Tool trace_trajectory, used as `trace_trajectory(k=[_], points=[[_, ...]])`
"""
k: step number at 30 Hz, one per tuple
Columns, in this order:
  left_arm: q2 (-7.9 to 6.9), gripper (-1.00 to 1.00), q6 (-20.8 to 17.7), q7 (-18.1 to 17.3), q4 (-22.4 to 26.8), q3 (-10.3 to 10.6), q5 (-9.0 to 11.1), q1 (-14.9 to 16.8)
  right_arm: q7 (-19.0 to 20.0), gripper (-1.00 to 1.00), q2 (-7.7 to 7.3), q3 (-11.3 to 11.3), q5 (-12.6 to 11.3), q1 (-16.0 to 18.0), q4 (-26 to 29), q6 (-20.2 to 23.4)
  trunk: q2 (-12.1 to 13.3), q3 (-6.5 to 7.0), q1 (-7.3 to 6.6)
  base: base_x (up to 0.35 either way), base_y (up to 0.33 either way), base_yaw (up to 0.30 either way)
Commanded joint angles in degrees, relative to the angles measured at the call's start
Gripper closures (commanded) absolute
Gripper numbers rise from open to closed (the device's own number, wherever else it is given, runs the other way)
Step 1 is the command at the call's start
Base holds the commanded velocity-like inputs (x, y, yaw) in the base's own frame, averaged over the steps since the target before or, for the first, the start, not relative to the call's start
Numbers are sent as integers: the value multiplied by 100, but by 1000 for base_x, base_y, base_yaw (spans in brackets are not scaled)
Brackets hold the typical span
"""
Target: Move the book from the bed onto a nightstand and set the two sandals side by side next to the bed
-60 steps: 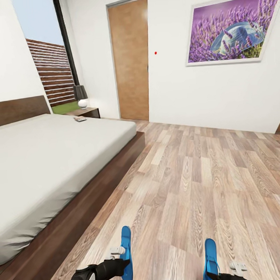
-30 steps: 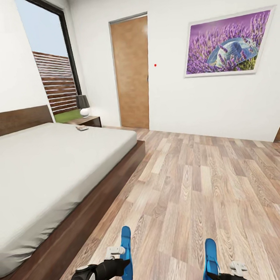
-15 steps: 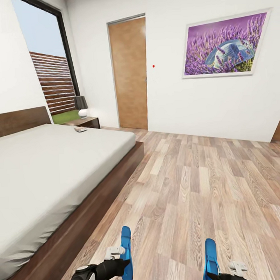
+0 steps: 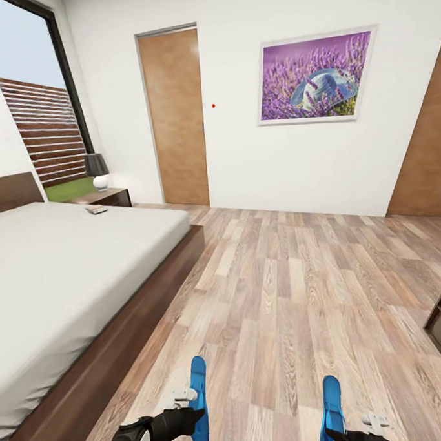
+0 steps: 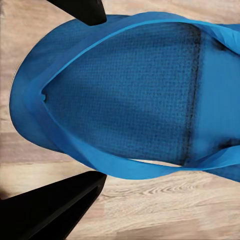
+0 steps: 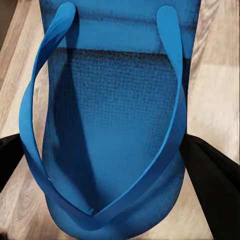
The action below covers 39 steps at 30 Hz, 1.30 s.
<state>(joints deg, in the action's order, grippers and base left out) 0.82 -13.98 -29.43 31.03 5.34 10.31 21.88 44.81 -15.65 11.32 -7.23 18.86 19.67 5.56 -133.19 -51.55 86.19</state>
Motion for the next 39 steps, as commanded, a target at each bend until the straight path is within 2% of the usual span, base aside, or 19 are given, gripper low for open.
trace_trajectory(k=[1, 10, 17, 25, 27, 29, 39], points=[[-3, 100, -53, 6, 8, 11, 59, 1, 28, 100, 1, 19, -50, 3, -1, 59, -2, -6, -1, 0, 0, -269], [-3, 100, -48, 7, 8, 11, 62, 1, 28, 100, 1, 19, -50, 3, -3, 59, -2, -6, -1, 0, 0, -260], [-3, 100, 177, 14, -49, 2, 73, 1, 22, 100, 1, 19, -45, 3, -7, 59, -2, -6, -1, 0, 0, -258], [-50, 100, 262, 32, -171, -35, 64, 1, 14, 100, 3, 19, -35, 3, -7, 59, -2, -6, -1, 0, 0, -257], [-114, 100, 441, 31, -179, -39, 63, 1, 17, 100, 7, 19, -34, 3, -7, 59, -2, -6, -1, 0, 0, -257], [-236, 100, 880, 19, -190, -31, 77, 1, 17, 100, 8, 19, -34, 3, -7, 59, -2, -6, -1, 0, 0, -256], [-221, 100, 1002, 30, -202, -7, 77, 1, 11, 100, 21, 19, -33, 3, -8, 59, -2, -16, -1, 0, 0, -57]])
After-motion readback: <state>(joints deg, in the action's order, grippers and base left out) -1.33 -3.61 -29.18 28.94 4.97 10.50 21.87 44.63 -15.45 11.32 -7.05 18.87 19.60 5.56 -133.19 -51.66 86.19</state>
